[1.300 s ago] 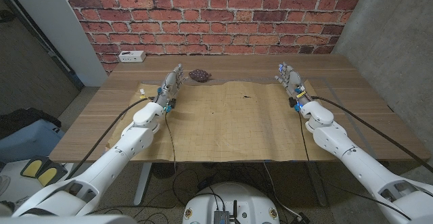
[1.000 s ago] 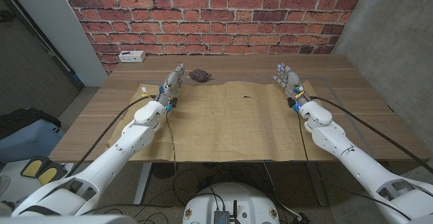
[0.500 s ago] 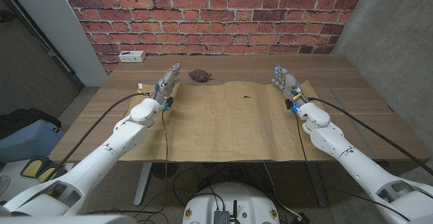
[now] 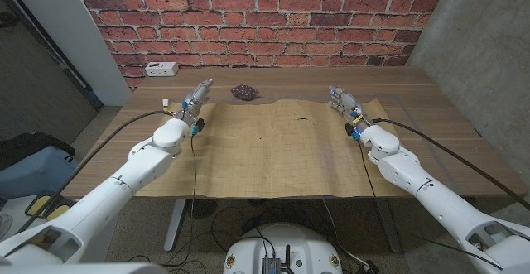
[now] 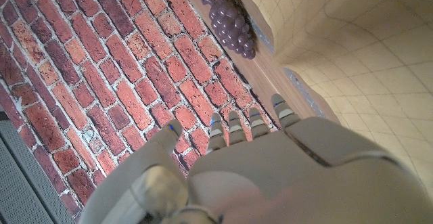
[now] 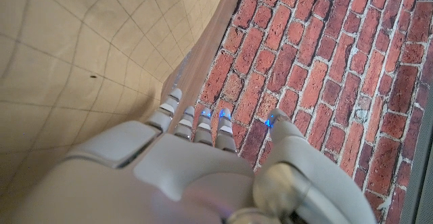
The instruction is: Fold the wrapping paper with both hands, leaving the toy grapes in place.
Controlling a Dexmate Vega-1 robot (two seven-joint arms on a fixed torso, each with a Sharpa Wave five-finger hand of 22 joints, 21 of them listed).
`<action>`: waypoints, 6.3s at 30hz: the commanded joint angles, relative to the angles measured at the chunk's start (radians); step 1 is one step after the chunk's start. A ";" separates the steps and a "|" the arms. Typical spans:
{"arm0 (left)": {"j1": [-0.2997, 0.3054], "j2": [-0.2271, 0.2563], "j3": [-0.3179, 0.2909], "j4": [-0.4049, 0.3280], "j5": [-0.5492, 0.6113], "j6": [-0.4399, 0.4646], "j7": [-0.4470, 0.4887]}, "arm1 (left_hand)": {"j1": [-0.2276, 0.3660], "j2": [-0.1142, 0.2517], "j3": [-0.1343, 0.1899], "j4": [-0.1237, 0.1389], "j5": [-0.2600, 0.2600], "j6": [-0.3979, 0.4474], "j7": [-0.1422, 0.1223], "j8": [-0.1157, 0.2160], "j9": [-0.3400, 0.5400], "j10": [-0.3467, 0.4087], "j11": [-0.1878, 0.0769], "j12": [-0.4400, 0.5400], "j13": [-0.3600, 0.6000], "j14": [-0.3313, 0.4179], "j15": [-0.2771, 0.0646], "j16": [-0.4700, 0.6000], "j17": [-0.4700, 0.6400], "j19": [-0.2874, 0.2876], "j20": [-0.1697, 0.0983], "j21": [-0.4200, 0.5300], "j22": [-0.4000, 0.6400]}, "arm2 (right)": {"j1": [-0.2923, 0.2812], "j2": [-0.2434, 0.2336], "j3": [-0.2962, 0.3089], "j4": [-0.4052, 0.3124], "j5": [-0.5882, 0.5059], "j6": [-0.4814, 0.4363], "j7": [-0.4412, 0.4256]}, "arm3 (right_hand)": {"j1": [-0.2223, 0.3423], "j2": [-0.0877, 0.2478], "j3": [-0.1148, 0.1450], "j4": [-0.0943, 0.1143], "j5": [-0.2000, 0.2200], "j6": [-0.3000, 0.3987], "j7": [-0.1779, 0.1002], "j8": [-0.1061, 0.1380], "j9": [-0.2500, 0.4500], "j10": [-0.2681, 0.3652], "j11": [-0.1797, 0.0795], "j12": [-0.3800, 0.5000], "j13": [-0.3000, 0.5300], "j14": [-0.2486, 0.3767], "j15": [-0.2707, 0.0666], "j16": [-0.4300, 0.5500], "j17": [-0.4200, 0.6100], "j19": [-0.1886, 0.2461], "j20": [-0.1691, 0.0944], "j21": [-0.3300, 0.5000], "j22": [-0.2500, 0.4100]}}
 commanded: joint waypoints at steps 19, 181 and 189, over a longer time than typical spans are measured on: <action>0.078 0.131 -0.089 -0.158 -0.064 0.220 0.033 | -0.002 -0.018 -0.007 -0.034 -0.007 0.054 0.018 -0.005 0.004 0.078 0.029 0.021 0.007 0.084 0.013 0.021 0.007 0.086 0.030 0.020 0.006 | 0.016 -0.127 -0.137 -0.320 -0.371 -0.475 -0.259 | 0.079 0.049 0.049 -0.033 -0.024 0.111 -0.006 0.018 0.005 0.094 -0.021 0.024 0.006 0.063 -0.053 0.018 0.011 0.058 -0.019 0.018 0.002; -0.430 0.083 0.087 0.197 -0.330 0.790 -0.167 | 0.835 0.104 -0.122 -0.244 -0.004 0.824 0.145 0.214 0.045 1.028 -0.119 0.367 0.119 1.032 -0.236 0.455 0.161 0.604 -0.148 0.740 0.074 | 0.015 -0.085 -0.254 -0.393 -0.556 -0.804 -0.318 | 0.224 0.038 0.118 -0.033 -0.041 0.222 -0.017 -0.008 0.009 0.163 -0.048 0.002 0.007 0.120 -0.113 0.021 0.020 0.107 -0.070 0.012 0.002; -0.364 0.107 0.034 0.091 -0.331 0.743 -0.130 | 0.831 0.081 -0.107 -0.234 -0.006 0.916 0.158 0.261 0.122 1.149 -0.130 0.452 0.200 1.206 -0.280 0.567 0.250 0.709 -0.219 0.880 0.082 | 0.028 -0.085 -0.262 -0.392 -0.556 -0.829 -0.308 | 0.223 0.037 0.115 -0.032 -0.041 0.221 -0.016 -0.009 0.009 0.159 -0.054 -0.001 0.007 0.119 -0.113 0.020 0.020 0.107 -0.070 0.011 0.002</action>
